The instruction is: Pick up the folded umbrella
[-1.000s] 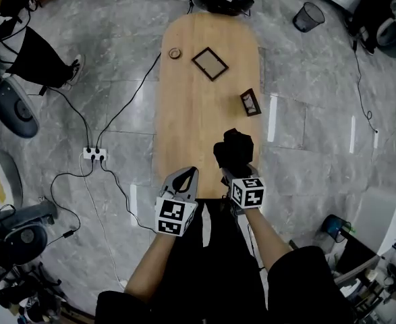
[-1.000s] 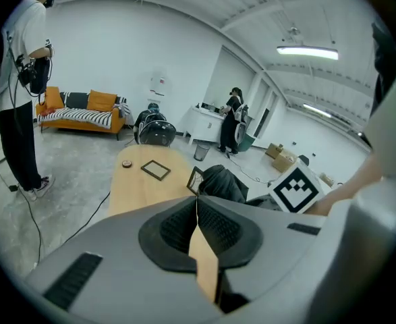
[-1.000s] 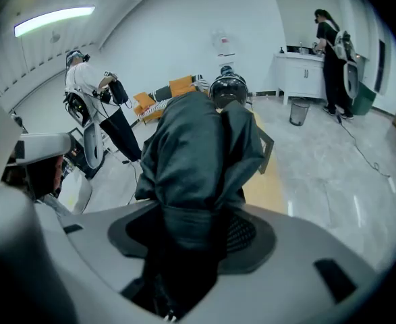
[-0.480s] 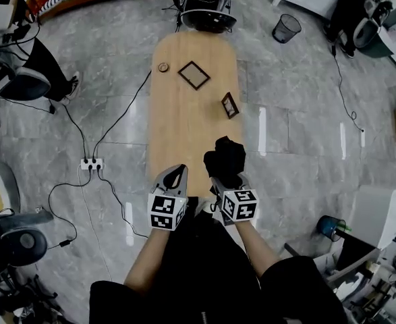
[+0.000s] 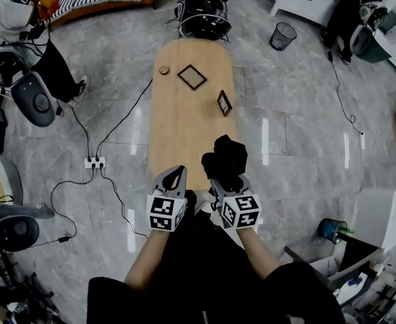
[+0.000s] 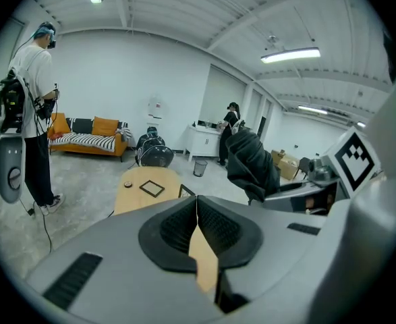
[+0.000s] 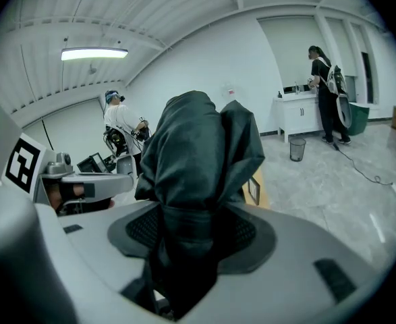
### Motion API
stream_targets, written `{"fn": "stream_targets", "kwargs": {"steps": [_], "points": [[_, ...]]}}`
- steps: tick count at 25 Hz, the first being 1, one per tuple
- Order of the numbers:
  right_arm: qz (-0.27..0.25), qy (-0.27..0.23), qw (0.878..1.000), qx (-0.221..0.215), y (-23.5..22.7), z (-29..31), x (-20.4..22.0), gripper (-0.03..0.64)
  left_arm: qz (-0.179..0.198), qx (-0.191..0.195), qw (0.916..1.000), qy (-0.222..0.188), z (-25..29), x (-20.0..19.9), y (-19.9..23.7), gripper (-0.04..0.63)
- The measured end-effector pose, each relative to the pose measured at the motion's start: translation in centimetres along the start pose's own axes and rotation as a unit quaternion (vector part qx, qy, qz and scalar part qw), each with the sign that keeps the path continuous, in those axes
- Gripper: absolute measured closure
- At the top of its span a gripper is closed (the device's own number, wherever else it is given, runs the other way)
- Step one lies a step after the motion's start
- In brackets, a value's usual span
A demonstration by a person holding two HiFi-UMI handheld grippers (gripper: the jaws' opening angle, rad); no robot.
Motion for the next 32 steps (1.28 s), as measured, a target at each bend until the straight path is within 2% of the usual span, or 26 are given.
{"fn": "stream_targets", "kwargs": {"steps": [6,12,32], "points": [[-0.002,-0.042,0.999,-0.001,0.8,-4.5,0.3,0.383,0.015,0.003,0.9998,-0.009,-1.8,-0.2,-2.7,0.58],[-0.008,-0.054,0.998,-0.003,1.8,-7.6,0.5,0.385,0.026,0.002,0.9995,-0.015,-3.6,0.3,-4.8,0.58],[-0.013,-0.056,0.998,-0.012,2.2,-9.3,1.8,0.385,0.016,-0.014,0.9996,-0.02,-5.8,1.7,-6.2,0.58]]}}
Point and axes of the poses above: the fingertips, and each gripper's own axes: z forward along the fingers, y to its left, x out of its underside, the point moved 9 cm from there along -z, backward along the fingers, and after that the axes turned 1 degree about z, right-handed, at the moved point
